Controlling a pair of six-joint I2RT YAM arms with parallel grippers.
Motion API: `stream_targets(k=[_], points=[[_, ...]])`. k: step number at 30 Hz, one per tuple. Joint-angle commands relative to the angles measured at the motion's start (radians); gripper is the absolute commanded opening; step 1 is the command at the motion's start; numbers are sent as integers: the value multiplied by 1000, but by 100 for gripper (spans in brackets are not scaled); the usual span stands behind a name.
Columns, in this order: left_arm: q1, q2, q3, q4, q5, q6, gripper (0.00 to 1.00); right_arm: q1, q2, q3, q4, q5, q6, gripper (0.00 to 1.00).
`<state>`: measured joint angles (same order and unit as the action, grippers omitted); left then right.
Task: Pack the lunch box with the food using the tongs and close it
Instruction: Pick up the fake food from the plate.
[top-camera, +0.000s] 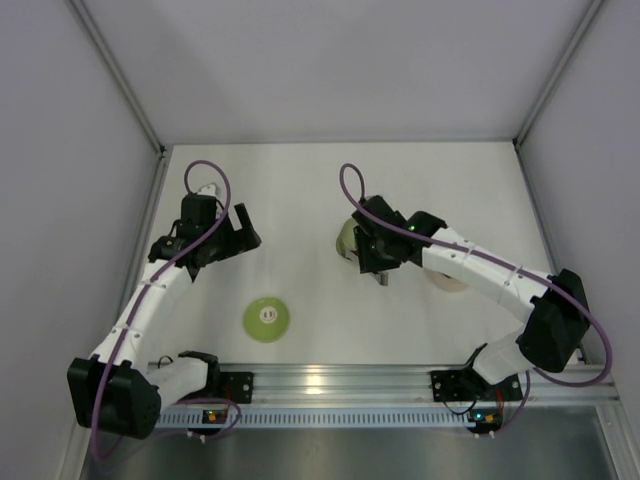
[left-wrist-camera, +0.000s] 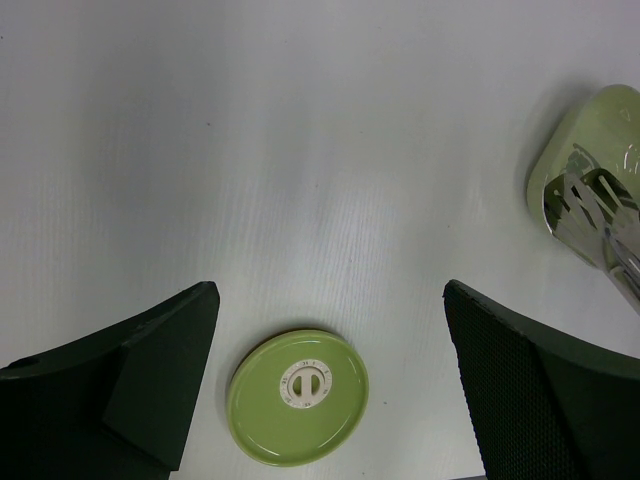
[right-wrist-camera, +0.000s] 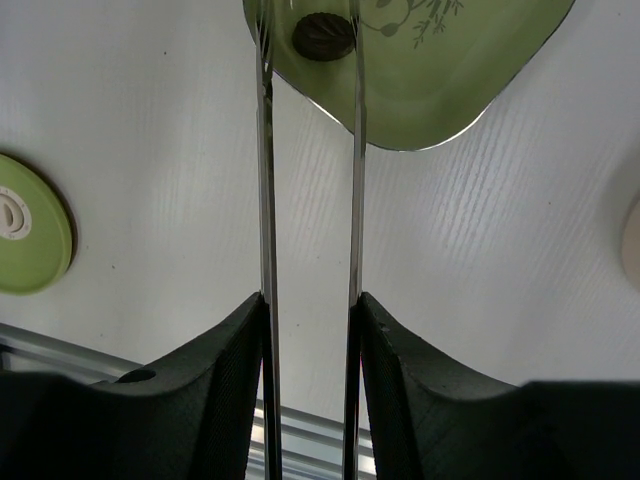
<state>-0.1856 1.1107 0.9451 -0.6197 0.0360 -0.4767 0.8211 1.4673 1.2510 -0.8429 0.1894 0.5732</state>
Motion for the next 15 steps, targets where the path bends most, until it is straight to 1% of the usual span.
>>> stream_targets(k=[1, 15], points=[[-5, -6, -2, 49, -5, 3, 99, 16, -18, 11, 19, 13, -15, 40], [-5, -9, -2, 51, -2, 1, 99, 16, -35, -35, -27, 48, -24, 41]])
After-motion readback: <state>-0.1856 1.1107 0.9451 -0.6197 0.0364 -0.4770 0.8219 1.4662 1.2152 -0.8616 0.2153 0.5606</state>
